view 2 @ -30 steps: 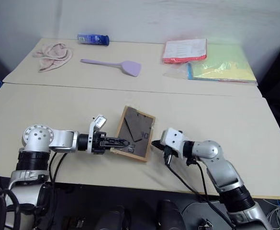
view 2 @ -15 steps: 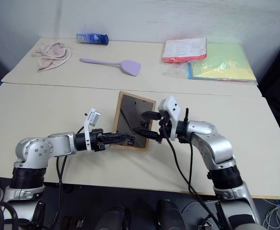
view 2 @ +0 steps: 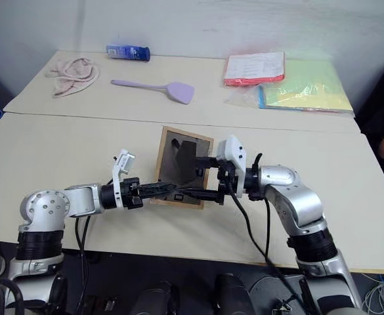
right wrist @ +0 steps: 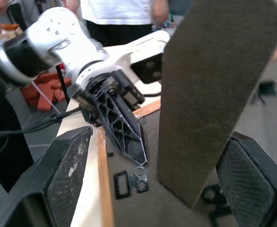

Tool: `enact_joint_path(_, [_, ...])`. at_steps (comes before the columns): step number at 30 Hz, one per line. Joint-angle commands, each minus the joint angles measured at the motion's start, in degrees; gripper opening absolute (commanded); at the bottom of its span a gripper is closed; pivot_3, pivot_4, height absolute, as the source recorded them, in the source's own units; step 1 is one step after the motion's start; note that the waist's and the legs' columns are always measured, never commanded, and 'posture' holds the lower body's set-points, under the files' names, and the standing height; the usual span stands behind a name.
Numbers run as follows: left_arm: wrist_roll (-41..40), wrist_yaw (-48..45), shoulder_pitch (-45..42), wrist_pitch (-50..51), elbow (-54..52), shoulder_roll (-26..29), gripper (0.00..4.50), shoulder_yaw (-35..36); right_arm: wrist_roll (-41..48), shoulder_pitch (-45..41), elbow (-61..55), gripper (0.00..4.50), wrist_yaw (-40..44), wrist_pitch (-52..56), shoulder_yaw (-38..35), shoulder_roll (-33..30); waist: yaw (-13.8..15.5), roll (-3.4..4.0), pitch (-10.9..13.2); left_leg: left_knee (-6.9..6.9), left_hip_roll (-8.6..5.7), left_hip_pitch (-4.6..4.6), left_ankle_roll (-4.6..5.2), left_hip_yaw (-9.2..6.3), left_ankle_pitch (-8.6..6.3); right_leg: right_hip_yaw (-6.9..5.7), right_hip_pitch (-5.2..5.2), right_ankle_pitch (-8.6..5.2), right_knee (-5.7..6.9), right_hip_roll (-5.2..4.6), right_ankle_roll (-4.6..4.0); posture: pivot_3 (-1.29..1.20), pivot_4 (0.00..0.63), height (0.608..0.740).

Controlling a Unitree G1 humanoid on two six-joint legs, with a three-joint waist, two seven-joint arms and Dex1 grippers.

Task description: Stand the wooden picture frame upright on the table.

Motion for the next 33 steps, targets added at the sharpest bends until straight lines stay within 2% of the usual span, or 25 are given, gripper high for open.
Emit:
enact_joint_path(1, [-5.8,-0.7,-1.1,2.8,-1.8,0.3,1.28,4.2,-2.7,0.6,1.4,3.91,2.7,-9.4,-0.8,-1.1,-0.2,0.0,0.0,-0.01,0.01,0.01,-0.01,0.01,0.0,0.0,0.0,0.0,0.01,0.01,0.0,0.0,0.15,0.74])
enact_joint_path(4, [-10.1,0.9,-1.9,8.3,1.3,0.2,1.28,7.0,-3.1,0.5,3.3,3.91,3.2,-16.9,-4.4,-1.3,-0.3,-0.01,0.0,-0.01,0.01,0.01,-0.02,0.0,0.01,0.0,0.0,0.0,0.0,0.02,0.0,0.0,0.15,0.74])
enact_joint_path(7, [-14.1,2.7,-3.2,12.7,6.7,3.1,1.28,6.4,-2.4,0.6,4.9,3.91,4.5,-23.3,-9.3,-3.6,-0.3,-0.02,0.0,0.0,-0.01,0.01,-0.02,-0.01,0.01,0.0,0.0,0.0,0.0,0.0,0.0,0.0,0.15,0.74])
enact_joint_path(11, [-22.2,5.1,-4.7,12.9,13.5,9.3,1.28,0.1,-3.9,0.9,7.5,3.91,6.6,-31.3,-11.4,-6.1,-0.3,-0.03,0.0,0.0,0.0,0.02,-0.02,-0.03,0.01,-0.01,0.02,0.0,-0.03,-0.01,0.0,0.0,0.15,0.74])
enact_joint_path(13, [-26.6,6.5,-5.8,12.9,16.7,11.3,1.28,-2.8,-7.3,1.4,9.9,3.91,9.1,-39.3,-9.6,-6.8,-0.4,-0.03,0.0,-0.01,0.02,0.04,-0.02,-0.03,0.01,0.0,0.02,0.0,-0.02,-0.01,0.0,0.0,0.15,0.74])
enact_joint_path(16, [-32.6,8.5,-8.1,12.9,20.3,14.7,1.28,-8.9,-17.4,-0.1,17.3,3.91,7.3,-57.8,-6.2,-5.9,-0.8,-0.04,0.0,0.0,0.02,0.06,-0.04,-0.02,0.02,0.01,0.03,0.0,-0.02,-0.02,0.0,0.0,0.15,0.74])
enact_joint_path(20, [-38.8,12.5,-11.0,12.9,24.3,15.5,1.28,-12.3,-32.5,-3.9,28.4,3.91,-3.8,-78.5,-3.9,-2.9,-1.4,-0.02,0.1,0.0,0.01,0.11,-0.08,0.01,0.04,0.05,0.03,0.0,0.0,-0.03,0.0,0.0,0.15,0.74])
enact_joint_path(22, [-42.2,14.4,-12.6,12.7,26.4,15.6,1.28,-12.8,-39.0,-4.8,32.2,3.91,-9.7,-83.4,-3.1,-1.5,-1.4,-0.03,0.1,0.01,0.03,0.11,-0.11,0.02,0.06,0.05,0.01,-0.01,0.02,-0.01,-0.01,0.0,0.15,0.74])
enact_joint_path(26, [-49.4,17.3,-13.2,11.5,26.3,17.7,1.28,-16.2,-45.9,-6.3,35.9,3.91,-19.7,-87.3,-2.2,1.3,-1.5,-0.04,0.1,0.01,0.04,0.11,-0.14,0.0,0.08,0.04,0.01,-0.02,0.08,0.0,-0.03,0.0,0.15,0.74])
enact_joint_path(29, [-51.2,16.9,-13.2,10.9,25.8,18.8,1.28,-17.4,-51.1,-6.2,37.5,3.3,-26.3,-89.8,-2.0,0.9,-1.4,-0.04,0.1,0.02,0.04,0.12,-0.14,-0.02,0.08,0.04,0.02,-0.02,0.08,-0.01,-0.03,0.0,0.15,0.74])
enact_joint_path(33, [-51.2,15.8,-12.7,10.3,23.6,19.9,1.28,-17.7,-53.4,-6.5,39.3,1.88,-32.5,-89.9,-1.6,-0.3,-1.3,-0.04,0.1,0.03,0.0,0.11,-0.12,-0.02,0.09,0.04,0.03,-0.02,0.07,-0.02,-0.03,0.0,0.15,0.74])
